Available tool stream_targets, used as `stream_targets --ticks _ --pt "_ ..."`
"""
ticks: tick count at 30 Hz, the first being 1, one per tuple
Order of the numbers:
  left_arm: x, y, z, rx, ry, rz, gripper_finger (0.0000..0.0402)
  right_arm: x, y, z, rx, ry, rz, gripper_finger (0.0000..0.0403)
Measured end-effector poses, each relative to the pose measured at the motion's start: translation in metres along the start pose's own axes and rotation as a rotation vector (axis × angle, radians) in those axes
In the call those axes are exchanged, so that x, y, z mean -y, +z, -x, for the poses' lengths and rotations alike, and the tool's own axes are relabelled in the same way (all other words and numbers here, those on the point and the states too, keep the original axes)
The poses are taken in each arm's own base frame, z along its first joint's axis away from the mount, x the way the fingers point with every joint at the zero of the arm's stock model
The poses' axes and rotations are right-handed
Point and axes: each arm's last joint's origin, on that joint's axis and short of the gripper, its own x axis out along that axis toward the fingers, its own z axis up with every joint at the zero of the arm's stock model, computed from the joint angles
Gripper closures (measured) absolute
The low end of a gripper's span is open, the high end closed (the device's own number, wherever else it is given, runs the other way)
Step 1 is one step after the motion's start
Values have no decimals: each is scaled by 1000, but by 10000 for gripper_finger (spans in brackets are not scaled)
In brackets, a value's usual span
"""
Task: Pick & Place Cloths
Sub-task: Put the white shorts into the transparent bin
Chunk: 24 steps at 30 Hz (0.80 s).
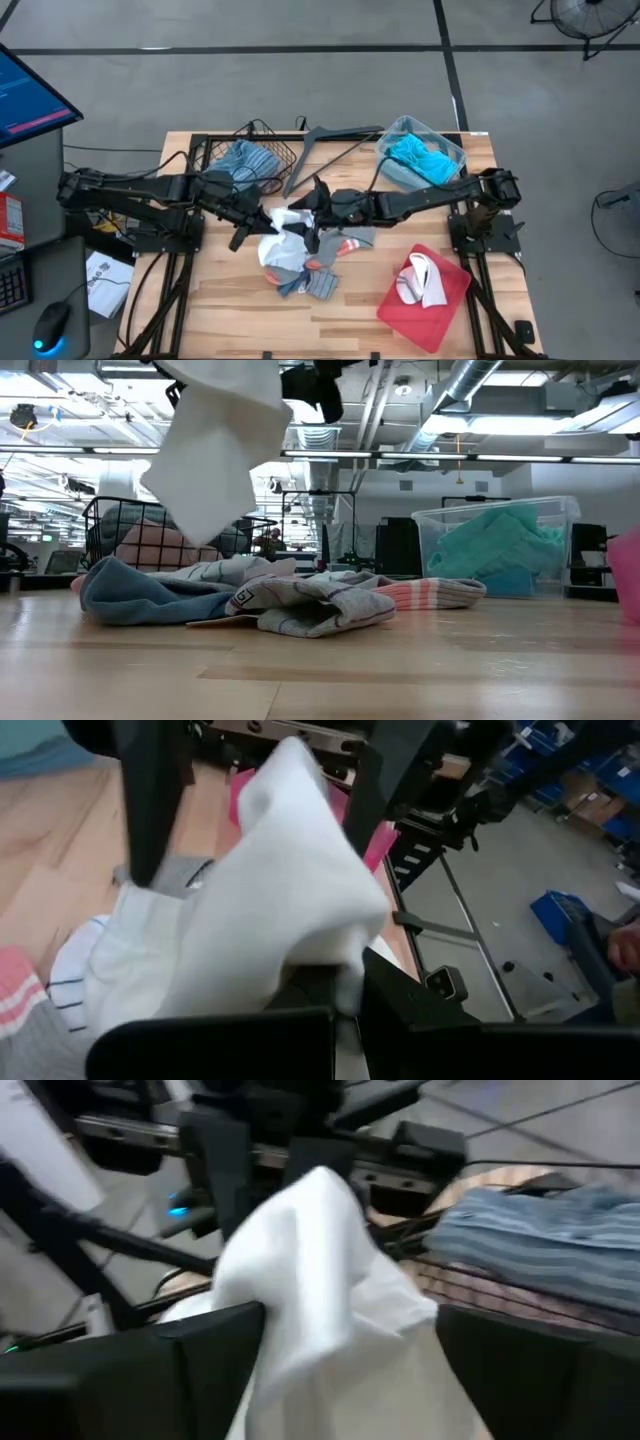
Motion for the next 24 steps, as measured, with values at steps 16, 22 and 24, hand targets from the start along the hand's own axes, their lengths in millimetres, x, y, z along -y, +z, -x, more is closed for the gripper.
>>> stream_targets --ticks 16,22,24 --pt "-3 -1 1 10 131 -92 345 -4 33 20 -102 -138 17 396" --pt "-4 -4 1 -11 159 -75 278 4 77 82 -151 -477 53 399" --pt "-5 -5 0 -13 170 -64 261 11 85 107 -173 -625 50 400"
